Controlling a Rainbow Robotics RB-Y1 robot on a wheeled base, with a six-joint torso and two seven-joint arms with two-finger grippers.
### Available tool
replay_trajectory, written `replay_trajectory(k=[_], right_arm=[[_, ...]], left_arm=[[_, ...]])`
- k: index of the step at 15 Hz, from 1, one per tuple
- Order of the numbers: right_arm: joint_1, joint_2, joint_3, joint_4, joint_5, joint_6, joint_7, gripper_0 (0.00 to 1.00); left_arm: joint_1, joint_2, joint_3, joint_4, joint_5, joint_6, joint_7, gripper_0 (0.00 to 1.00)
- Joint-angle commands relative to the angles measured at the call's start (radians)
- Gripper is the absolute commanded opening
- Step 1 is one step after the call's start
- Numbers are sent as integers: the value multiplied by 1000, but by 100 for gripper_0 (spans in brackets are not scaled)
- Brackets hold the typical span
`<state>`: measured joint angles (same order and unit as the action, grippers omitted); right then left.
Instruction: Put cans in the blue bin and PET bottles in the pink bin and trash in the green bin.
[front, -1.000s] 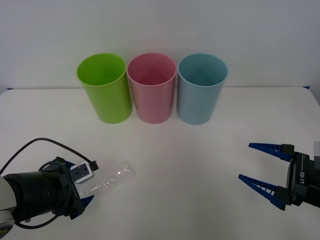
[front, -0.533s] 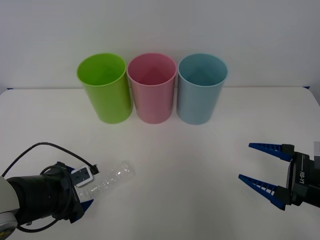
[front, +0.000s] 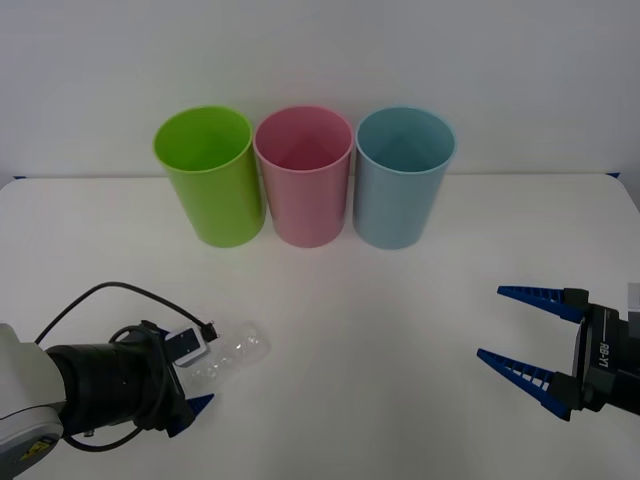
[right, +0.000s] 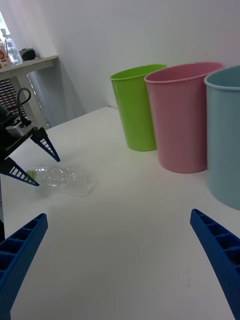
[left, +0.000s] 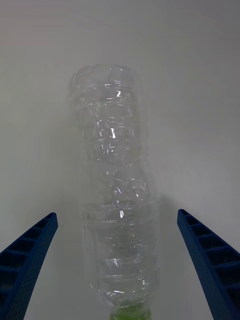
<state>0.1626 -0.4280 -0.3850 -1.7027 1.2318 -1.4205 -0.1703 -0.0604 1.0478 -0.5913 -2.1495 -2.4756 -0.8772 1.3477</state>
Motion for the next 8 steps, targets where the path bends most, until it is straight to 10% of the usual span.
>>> replay_trajectory(k=[1, 8], right_arm=[[0, 0, 0, 0, 0, 0, 0, 99], [0, 0, 0, 0, 0, 0, 0, 98]], left_arm=[[-27, -57, -10, 65, 3, 20, -1, 82], [-36, -72, -27, 102, 17, 21, -2, 82]])
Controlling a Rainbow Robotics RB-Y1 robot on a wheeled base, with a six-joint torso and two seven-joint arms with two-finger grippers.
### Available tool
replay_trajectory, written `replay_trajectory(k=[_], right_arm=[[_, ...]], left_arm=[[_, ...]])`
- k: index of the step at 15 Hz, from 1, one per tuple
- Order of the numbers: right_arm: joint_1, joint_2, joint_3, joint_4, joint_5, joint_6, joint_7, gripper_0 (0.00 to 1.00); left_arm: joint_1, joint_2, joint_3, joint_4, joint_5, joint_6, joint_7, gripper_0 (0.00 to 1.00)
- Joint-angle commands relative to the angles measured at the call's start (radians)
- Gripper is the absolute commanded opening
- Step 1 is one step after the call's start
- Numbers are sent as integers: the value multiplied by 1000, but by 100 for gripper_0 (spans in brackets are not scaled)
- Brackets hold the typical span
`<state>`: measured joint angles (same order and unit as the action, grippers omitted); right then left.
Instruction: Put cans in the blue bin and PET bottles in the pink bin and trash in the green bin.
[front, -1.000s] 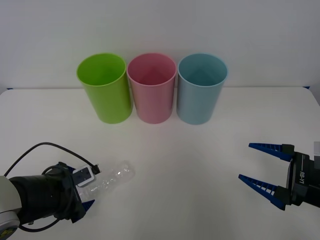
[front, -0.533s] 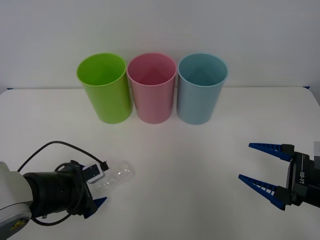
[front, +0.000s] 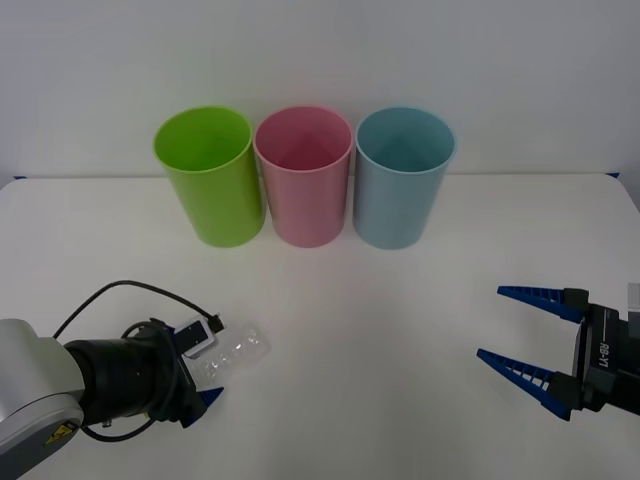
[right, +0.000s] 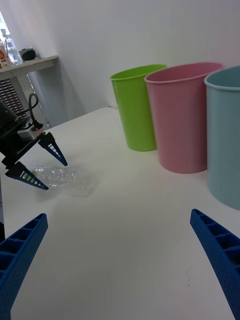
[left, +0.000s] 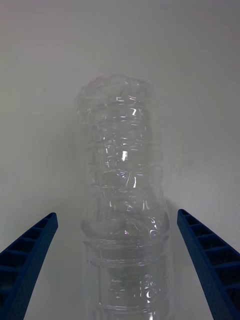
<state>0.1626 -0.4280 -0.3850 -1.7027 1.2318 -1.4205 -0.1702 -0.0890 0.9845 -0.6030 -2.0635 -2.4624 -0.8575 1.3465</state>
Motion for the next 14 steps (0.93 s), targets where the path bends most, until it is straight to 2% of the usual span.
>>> replay_trajectory(k=[1, 5, 9, 10, 11, 12, 14], right_arm=[[0, 0, 0, 0, 0, 0, 0, 99], [0, 0, 0, 0, 0, 0, 0, 98], [0, 0, 0, 0, 0, 0, 0, 98], [0, 0, 0, 0, 0, 0, 0, 98], [0, 0, 0, 0, 0, 0, 0, 98], [0, 0, 0, 0, 0, 0, 0, 98], [0, 0, 0, 0, 0, 0, 0, 98]], left_arm=[[-11, -20, -17, 28, 3, 5, 0, 81], [-23, -73, -23, 63, -4, 6, -3, 81], [-31, -79, -23, 63, -10, 6, -3, 77], [-31, -79, -23, 65, -13, 6, -3, 68], [-31, -79, -23, 66, -17, 11, -3, 38], [-31, -79, -23, 68, -23, 22, -13, 22], [-23, -82, -27, 86, -33, 63, -67, 13]])
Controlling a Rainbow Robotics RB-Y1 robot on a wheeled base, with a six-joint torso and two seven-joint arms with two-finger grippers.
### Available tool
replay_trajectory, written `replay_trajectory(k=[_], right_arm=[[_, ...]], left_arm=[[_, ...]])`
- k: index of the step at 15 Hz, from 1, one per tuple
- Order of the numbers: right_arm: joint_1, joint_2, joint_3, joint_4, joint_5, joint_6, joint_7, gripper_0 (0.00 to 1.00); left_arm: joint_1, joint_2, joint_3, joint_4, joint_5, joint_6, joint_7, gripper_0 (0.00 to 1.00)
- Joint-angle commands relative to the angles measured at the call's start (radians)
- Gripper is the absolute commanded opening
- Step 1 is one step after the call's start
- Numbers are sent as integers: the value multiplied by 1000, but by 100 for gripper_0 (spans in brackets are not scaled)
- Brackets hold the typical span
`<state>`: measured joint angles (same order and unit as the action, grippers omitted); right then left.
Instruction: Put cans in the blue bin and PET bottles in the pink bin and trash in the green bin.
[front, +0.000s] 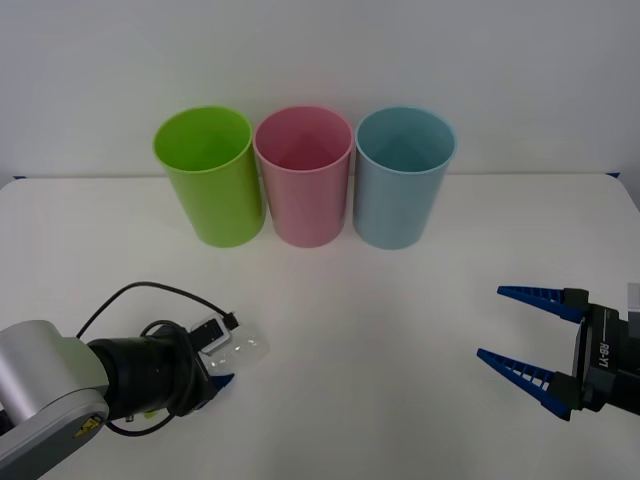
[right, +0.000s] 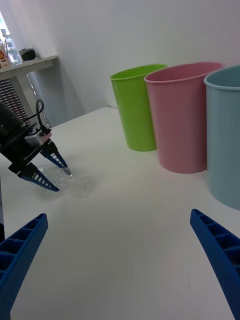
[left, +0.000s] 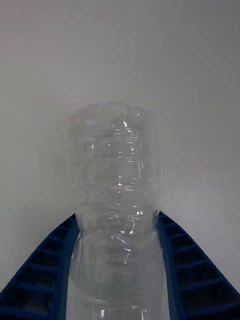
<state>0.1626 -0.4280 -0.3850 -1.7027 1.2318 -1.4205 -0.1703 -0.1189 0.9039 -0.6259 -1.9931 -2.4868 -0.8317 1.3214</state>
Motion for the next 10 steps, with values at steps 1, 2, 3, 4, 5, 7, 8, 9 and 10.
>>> replay_trajectory(k=[1, 2, 3, 4, 5, 7, 8, 9, 10], right_arm=[[0, 0, 0, 0, 0, 0, 0, 98], [0, 0, 0, 0, 0, 0, 0, 98], [0, 0, 0, 0, 0, 0, 0, 98], [0, 0, 0, 0, 0, 0, 0, 98], [0, 0, 0, 0, 0, 0, 0, 99], [0, 0, 0, 0, 0, 0, 0, 98], [0, 0, 0, 0, 0, 0, 0, 99], [0, 0, 0, 0, 0, 0, 0, 98], [0, 0, 0, 0, 0, 0, 0, 98]], left_arm=[[7, -2, -18, 20, -12, 60, -45, 8], [7, -2, -21, 24, -17, 72, -56, 3], [7, -3, -26, 24, -21, 78, -62, 1], [7, -2, -31, 24, -24, 85, -62, 1], [8, -3, -32, 24, -29, 92, -65, 1], [10, -2, -32, 24, -26, 121, -65, 1], [11, -2, -31, 24, -18, 144, -65, 1], [10, 3, -21, 22, -4, 161, -62, 1], [10, 12, -11, 17, 43, 172, -62, 1]])
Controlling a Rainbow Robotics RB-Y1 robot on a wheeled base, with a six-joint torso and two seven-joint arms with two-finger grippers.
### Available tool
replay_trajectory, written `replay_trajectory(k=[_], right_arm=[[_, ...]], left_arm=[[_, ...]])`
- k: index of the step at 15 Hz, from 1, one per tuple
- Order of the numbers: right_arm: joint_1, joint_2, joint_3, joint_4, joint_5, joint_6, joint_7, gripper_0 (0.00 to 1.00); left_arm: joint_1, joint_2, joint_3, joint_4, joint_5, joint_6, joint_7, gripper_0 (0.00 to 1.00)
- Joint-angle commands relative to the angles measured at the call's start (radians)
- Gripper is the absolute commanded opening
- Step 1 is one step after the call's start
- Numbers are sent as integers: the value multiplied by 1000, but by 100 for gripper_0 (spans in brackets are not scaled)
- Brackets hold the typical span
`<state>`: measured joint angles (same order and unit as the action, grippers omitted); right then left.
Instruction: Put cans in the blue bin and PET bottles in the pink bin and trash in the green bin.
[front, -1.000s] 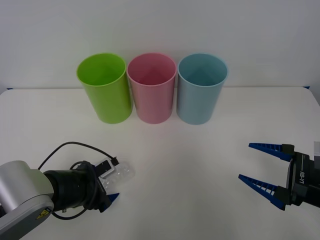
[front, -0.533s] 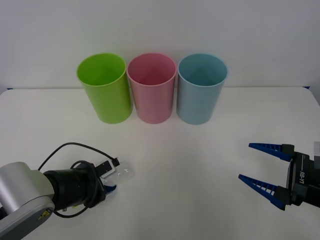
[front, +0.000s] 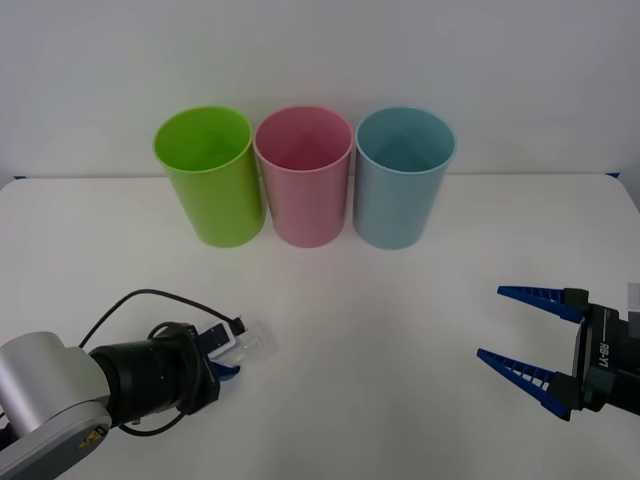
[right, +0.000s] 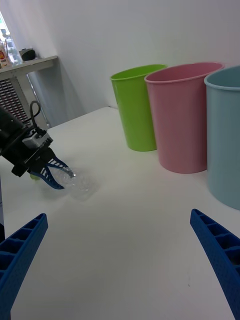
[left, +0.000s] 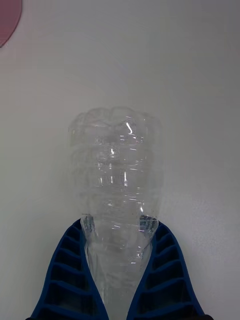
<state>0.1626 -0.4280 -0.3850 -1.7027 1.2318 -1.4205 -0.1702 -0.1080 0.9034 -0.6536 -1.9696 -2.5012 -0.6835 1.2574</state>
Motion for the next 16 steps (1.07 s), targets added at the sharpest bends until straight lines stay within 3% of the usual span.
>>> replay_trajectory(k=[1, 4, 7, 10, 16], right_arm=[[0, 0, 0, 0, 0, 0, 0, 98], [0, 0, 0, 0, 0, 0, 0, 98], [0, 0, 0, 0, 0, 0, 0, 98], [0, 0, 0, 0, 0, 0, 0, 98], [0, 0, 0, 0, 0, 0, 0, 99]], left_arm=[[1, 31, 23, -23, 94, 24, 2, 1], [8, 134, 29, -83, 246, 82, -3, 1], [11, 180, 42, -87, 395, 153, -42, 1], [30, 180, 91, -94, 538, 196, -58, 1], [45, 175, 167, -109, 665, 297, -122, 1]])
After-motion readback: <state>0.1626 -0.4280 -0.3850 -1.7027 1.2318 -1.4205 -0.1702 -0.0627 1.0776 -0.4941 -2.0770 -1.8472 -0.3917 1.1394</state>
